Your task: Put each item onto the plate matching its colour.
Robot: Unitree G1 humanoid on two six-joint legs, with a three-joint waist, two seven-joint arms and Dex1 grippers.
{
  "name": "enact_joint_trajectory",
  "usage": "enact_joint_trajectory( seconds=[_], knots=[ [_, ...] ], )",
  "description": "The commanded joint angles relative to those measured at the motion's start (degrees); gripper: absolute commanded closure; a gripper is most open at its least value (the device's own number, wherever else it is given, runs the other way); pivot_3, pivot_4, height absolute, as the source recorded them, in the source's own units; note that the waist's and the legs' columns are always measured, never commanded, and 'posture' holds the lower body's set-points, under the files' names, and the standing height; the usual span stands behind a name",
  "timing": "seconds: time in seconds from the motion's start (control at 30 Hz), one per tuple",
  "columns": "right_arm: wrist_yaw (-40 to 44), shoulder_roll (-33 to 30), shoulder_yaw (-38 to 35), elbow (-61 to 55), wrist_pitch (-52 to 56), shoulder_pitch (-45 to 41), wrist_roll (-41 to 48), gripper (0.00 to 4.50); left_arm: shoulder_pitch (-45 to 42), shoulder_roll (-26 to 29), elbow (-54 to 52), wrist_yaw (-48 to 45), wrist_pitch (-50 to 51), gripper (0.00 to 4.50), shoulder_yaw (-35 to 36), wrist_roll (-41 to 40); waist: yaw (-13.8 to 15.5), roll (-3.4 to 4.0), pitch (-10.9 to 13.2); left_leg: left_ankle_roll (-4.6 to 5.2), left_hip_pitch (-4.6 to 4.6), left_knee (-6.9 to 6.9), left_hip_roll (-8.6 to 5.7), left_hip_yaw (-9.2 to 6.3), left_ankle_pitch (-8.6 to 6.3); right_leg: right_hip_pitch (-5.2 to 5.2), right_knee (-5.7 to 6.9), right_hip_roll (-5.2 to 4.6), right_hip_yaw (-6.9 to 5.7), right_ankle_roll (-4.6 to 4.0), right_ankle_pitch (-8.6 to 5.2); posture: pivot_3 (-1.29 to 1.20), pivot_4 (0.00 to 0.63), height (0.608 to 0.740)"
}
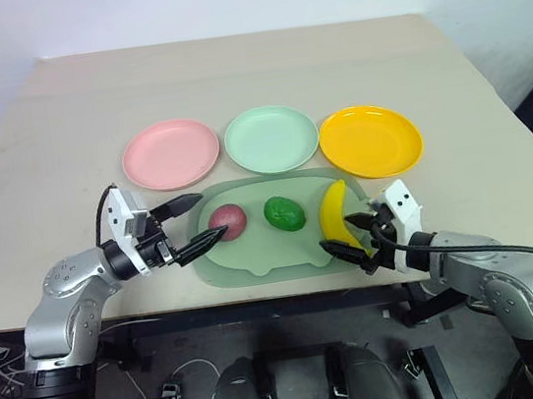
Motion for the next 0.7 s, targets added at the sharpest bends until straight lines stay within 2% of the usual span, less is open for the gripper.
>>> enact_joint_trajectory(
  seconds=[0.03, 0.13, 0.3, 0.33, 0.53, 0.7],
  knots=[
    [-0.89, -0.12, -0.15, -2.42, 1.47, -0.83, -0.17, 0.19, -0.17, -0.02, 1.24, -1.83, -2.90, 0.02, 0.44, 0.65, -0.02, 0.00, 0.00, 0.00, 0.00, 0.00, 0.00, 0.00, 0.00, 0.00, 0.00, 0.00, 0.00, 0.00, 0.00, 0.00, 0.150, 0.695],
    [-1.30, -0.11, -0.81, -2.47, 2.02, -1.38, -0.29, 0.85, -0.43, 0.05, 3.16, -2.98, -4.22, 0.00, 0.64, 0.99, -0.07, 0.00, 0.00, 0.00, 0.01, 0.01, 0.00, 0.00, 0.00, -0.01, 0.00, 0.00, 0.00, 0.00, 0.00, 0.00, 0.150, 0.695],
    [-1.02, -0.59, -2.06, -3.03, 2.66, -2.16, -0.10, 2.64, -1.20, -0.10, 5.47, -4.07, -5.81, 0.00, 0.45, 1.72, -0.10, 0.00, 0.00, 0.00, 0.00, 0.01, 0.00, 0.00, 0.00, 0.00, 0.00, 0.00, 0.00, 0.00, 0.00, 0.00, 0.150, 0.695],
    [-0.95, -0.77, -2.37, -3.18, 2.60, -2.29, -0.10, 2.85, -1.31, -0.15, 5.48, -4.01, -5.85, 0.00, 0.32, 1.80, -0.08, 0.00, 0.00, 0.00, 0.00, 0.01, 0.00, 0.00, 0.00, 0.00, 0.00, 0.00, 0.00, 0.00, 0.01, 0.00, 0.150, 0.695],
    [-0.90, -0.48, -9.00, -3.22, 3.96, -7.89, 4.65, 2.86, -2.11, -0.67, 2.90, -1.98, -3.90, 0.00, -0.24, 1.43, -0.12, 0.00, 0.00, 0.01, 0.00, 0.03, 0.00, 0.01, 0.01, 0.05, 0.03, 0.01, 0.01, 0.00, 0.01, 0.00, 0.150, 0.695],
    [-2.41, -1.15, -9.14, 6.87, 3.66, -18.74, 1.29, 2.86, -2.79, -0.78, 0.46, 0.29, -1.93, 0.00, -0.56, 1.06, -0.33, 0.00, 0.00, 0.02, 0.00, 0.09, 0.00, 0.01, 0.01, 0.05, 0.07, 0.02, 0.02, 0.00, 0.02, 0.00, 0.150, 0.695]
  ],
)
